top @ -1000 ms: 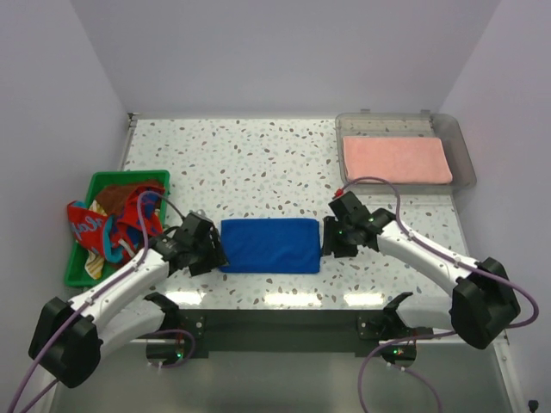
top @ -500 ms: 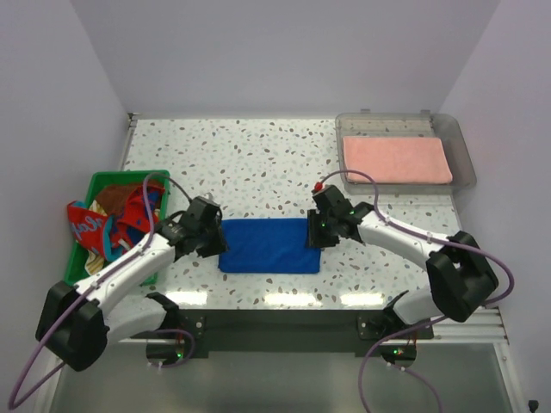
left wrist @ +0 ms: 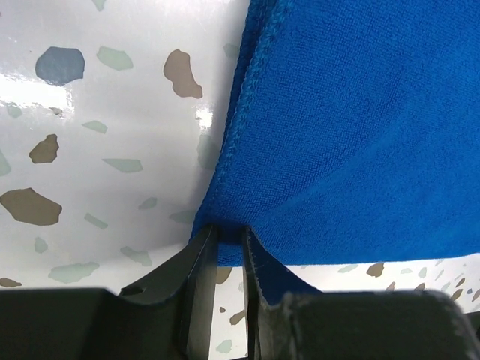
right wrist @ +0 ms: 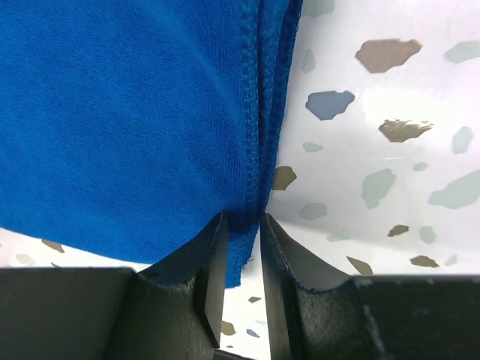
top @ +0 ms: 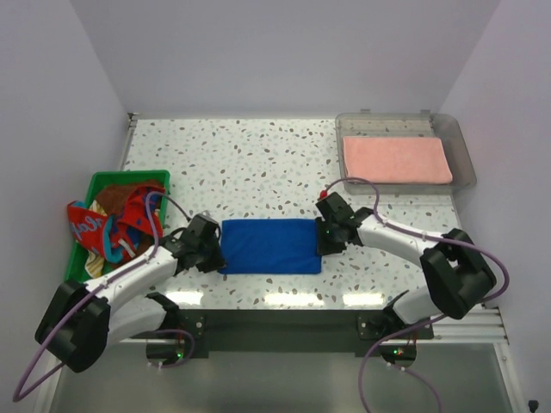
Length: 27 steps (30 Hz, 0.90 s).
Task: Fold and stack the towels
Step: Neatly place the folded towel into the bin
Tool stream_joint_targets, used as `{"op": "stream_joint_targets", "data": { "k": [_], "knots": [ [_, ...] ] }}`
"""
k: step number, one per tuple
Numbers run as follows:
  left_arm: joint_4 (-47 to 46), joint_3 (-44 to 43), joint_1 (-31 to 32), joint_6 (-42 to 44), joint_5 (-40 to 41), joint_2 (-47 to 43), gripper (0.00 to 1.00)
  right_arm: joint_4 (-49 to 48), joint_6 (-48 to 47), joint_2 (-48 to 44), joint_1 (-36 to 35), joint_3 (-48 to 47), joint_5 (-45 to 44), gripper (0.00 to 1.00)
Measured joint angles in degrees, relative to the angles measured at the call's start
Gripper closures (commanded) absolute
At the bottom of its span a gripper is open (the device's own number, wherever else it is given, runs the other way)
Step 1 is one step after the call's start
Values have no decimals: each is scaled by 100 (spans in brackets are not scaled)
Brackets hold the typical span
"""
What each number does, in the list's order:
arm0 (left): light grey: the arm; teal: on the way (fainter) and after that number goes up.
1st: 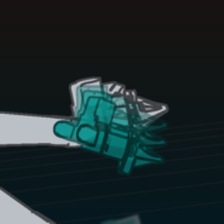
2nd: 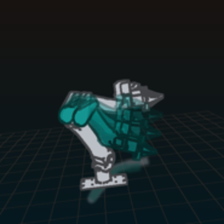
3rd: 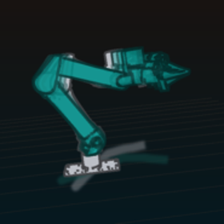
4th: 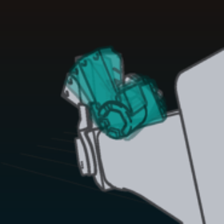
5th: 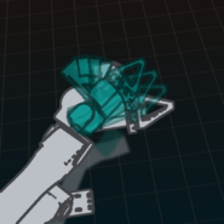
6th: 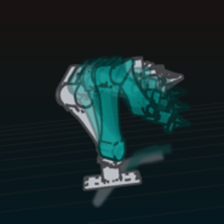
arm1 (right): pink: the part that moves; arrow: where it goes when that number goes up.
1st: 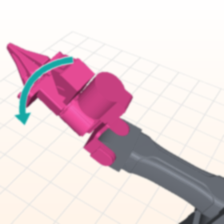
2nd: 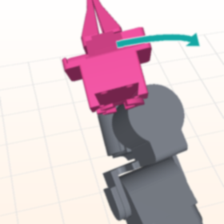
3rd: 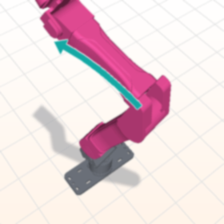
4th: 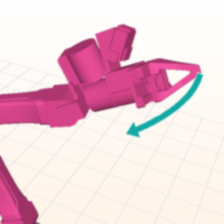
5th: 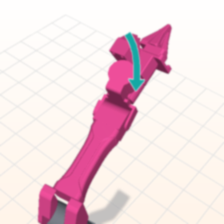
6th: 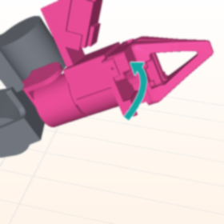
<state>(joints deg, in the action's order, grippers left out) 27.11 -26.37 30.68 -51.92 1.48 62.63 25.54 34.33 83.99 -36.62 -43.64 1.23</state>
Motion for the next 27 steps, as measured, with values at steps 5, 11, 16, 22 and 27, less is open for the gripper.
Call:
{"op": "stream_joint_targets", "data": {
  "k": [5, 11, 16, 22, 27],
  "knots": [
    [-15, 2, 11, -13, 4, -9, 71, 273, -234, -70, 31, -573, -195, 71],
    [-15, -33, 11, -55, 24, 42, 69, 20, -472, 452, 98, -1471, -358, 76],
    [0, -44, 11, -105, 70, 59, 69, -155, -555, 1139, 273, -1510, -382, 78],
    [0, -269, -136, -22, 98, 374, 56, -179, -616, 1414, 603, -1497, -330, 73],
    [240, -876, -181, 367, 483, 763, 25, 85, -793, 1147, 723, -1593, -378, 44]
  ]
}}
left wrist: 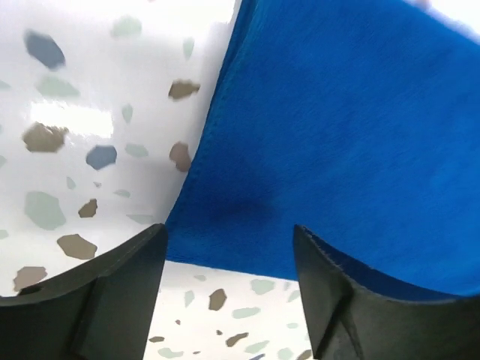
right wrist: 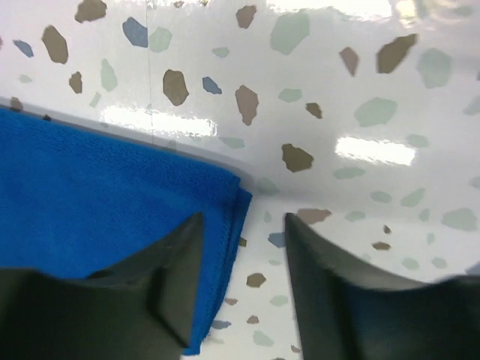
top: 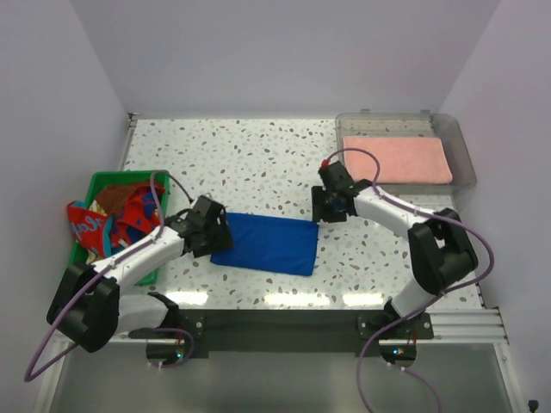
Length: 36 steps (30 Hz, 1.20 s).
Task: Fold and stack the towels
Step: Neatly place the folded towel into the bin
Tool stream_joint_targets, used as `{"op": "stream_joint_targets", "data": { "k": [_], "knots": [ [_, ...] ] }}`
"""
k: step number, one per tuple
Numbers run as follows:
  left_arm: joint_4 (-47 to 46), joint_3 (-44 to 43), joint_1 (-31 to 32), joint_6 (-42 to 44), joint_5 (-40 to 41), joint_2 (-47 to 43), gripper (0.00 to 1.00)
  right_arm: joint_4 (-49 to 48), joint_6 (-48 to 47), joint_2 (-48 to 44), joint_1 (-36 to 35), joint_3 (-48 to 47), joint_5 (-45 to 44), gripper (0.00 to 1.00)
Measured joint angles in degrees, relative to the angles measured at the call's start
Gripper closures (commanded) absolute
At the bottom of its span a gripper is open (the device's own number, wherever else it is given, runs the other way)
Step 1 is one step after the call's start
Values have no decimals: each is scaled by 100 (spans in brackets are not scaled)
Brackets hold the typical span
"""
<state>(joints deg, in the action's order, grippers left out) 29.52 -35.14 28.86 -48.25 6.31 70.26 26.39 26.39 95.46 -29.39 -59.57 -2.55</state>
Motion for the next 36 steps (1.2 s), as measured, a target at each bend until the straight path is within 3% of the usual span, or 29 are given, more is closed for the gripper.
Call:
{"op": "stream_joint_targets", "data": {
  "k": [5, 9, 14, 22, 26, 36],
  "knots": [
    [413, -970, 68, 428, 435, 2, 7, 455, -125, -909, 503, -4, -98, 16],
    [459, -1635, 485, 605, 608, 9, 4, 743, -173, -1655, 1161, 258, -125, 5],
    [442, -2402, 1622, 695, 726, 614, 12, 1169, -181, -2367, 1834, 992, -59, 2],
    [404, -3989, 3261, 850, 748, 2787, 32, 1445, -149, -2699, 2046, 1519, 238, 1],
    [413, -4531, 3657, 1001, 737, 3589, 38, 1429, -105, -2750, 2081, 1617, 398, 1],
    [645, -5093, 3910, 1185, 796, 4675, 38, 1307, -24, -2806, 2083, 1849, 719, 1]
  ]
}}
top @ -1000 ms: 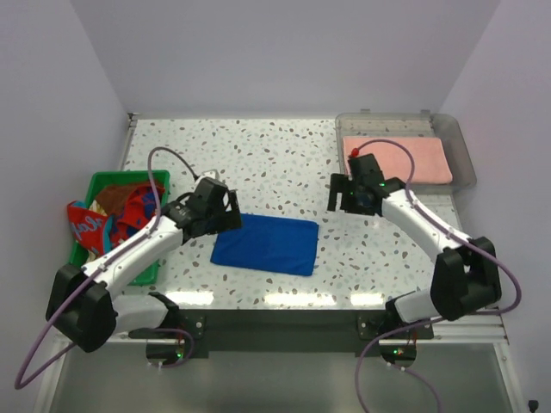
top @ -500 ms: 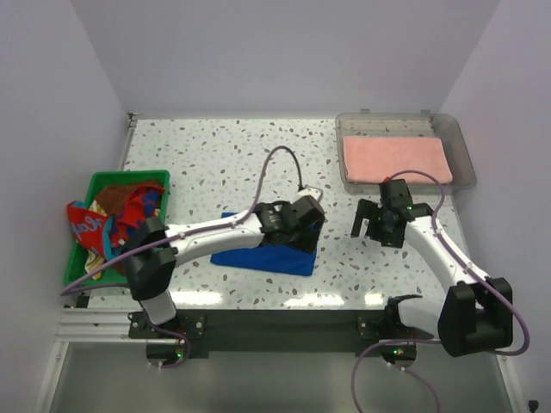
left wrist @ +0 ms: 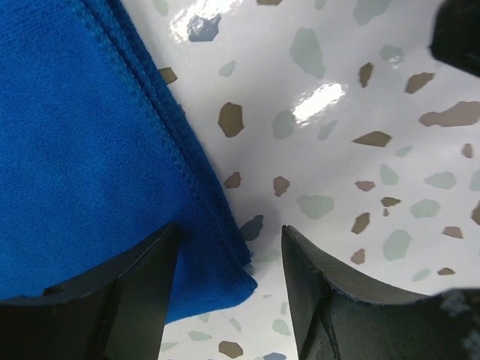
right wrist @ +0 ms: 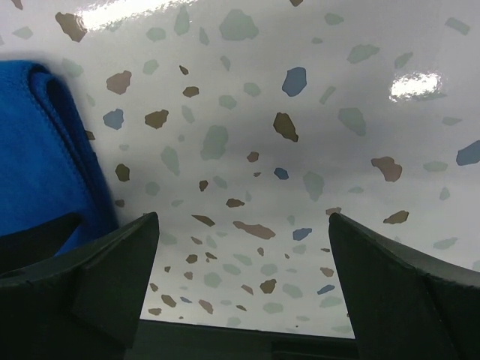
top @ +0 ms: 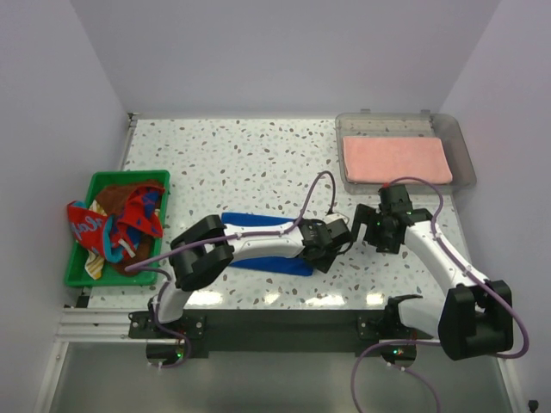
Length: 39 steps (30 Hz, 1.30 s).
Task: Fold and stack the towels
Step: Neatly place the folded towel into the bin
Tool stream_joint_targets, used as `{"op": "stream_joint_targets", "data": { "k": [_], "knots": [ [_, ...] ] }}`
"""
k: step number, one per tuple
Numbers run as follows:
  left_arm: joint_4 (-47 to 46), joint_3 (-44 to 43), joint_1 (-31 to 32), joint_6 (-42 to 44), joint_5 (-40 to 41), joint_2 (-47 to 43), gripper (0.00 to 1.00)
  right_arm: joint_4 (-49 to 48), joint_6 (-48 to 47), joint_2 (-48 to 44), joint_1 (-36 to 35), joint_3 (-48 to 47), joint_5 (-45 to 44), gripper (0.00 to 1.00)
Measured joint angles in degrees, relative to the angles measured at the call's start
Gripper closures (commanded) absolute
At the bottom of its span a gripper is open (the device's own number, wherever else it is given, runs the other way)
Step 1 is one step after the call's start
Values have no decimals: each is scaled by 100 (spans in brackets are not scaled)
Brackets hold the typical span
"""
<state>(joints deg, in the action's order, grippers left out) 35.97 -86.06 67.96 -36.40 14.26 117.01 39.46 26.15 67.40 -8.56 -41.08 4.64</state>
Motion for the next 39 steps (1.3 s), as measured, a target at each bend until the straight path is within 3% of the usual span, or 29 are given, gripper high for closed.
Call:
{"op": "stream_joint_targets", "data": {
  "k": [9, 12, 13, 18, 25, 32, 39],
  "knots": [
    [214, -15, 37, -2, 197, 146, 39, -94, 50, -79, 0, 107, 223, 1],
    [295, -96, 81, -55, 343, 229, 52, -142, 87, -79, 0, 129, 321, 1],
    [313, -98, 85, -76, 393, 238, 64, -166, 94, -83, 0, 138, 372, 1],
    [485, -105, 96, -212, 748, 269, 100, -382, 173, -201, 0, 260, 605, 1],
    [334, 68, 111, -210, 839, 118, 100, -955, 553, -223, 0, 575, 1211, 1],
    [195, 229, -15, -197, 450, -264, 100, -2253, 1543, -63, -17, 1150, 2057, 1],
    [7, 229, -151, -210, 205, -393, 100, -3641, 2516, 625, -393, 1521, 2347, 1]
  ]
}}
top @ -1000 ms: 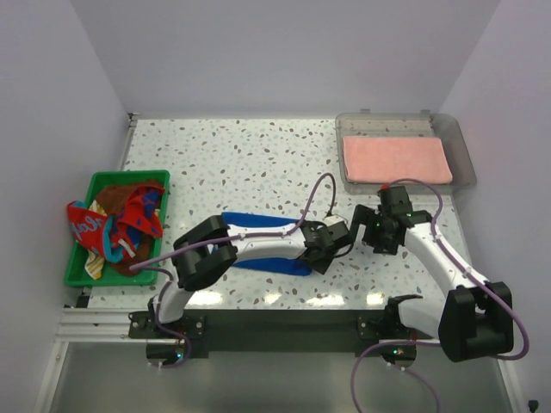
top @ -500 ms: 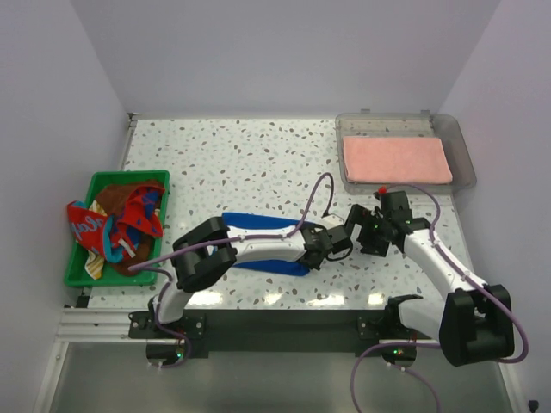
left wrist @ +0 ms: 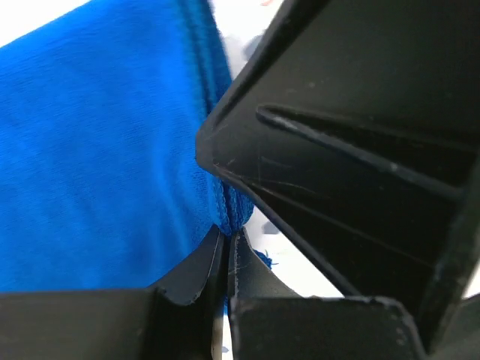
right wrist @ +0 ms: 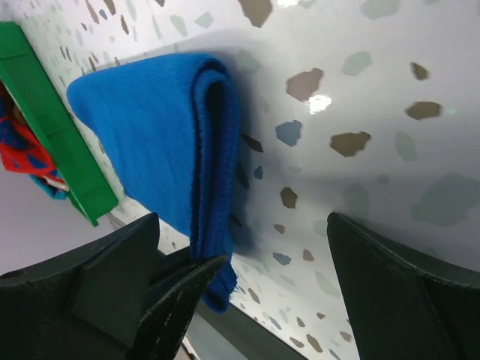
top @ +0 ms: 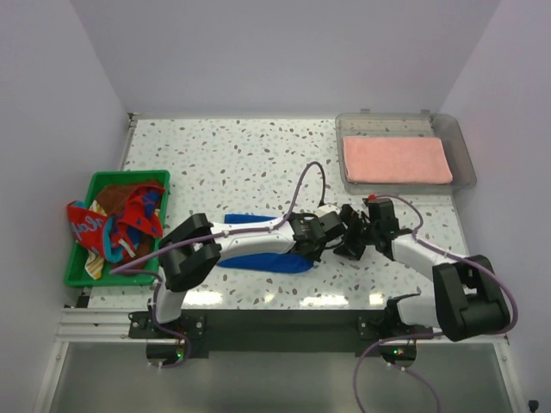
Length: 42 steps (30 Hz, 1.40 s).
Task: Fold and stack the towels
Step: Neatly place the folded towel into the bin
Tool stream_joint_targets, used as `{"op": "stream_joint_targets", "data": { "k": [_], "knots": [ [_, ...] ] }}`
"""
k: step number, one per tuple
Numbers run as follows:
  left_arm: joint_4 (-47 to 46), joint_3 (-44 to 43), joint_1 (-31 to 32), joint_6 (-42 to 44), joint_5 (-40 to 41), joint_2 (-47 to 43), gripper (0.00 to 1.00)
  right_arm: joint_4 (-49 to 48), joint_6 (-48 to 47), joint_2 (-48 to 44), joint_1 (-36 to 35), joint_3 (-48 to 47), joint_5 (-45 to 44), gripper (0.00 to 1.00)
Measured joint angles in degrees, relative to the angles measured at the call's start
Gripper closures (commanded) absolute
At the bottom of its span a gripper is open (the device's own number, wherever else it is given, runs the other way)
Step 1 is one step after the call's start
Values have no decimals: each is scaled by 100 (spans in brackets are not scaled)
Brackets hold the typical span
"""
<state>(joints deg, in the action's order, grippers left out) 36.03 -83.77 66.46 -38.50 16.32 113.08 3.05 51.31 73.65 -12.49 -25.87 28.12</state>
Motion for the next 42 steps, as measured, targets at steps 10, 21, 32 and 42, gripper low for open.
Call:
{"op": "stream_joint_targets", "data": {
  "k": [10, 21, 32, 42],
  "knots": [
    [330, -44, -345, -136, 131, -28, 100, -1471, 944, 793, -632, 11, -17, 14],
    [225, 31, -313, -354, 120, -155, 100, -1405, 1285, 645, -855, 61, -542, 17],
    [-262, 98, -107, -533, -308, -387, 100, -1099, 1596, 439, -962, 39, -964, 15],
    [-210, -155, -111, -695, -282, -334, 99, -542, 1534, 363, -975, -79, -1036, 30]
  ]
}}
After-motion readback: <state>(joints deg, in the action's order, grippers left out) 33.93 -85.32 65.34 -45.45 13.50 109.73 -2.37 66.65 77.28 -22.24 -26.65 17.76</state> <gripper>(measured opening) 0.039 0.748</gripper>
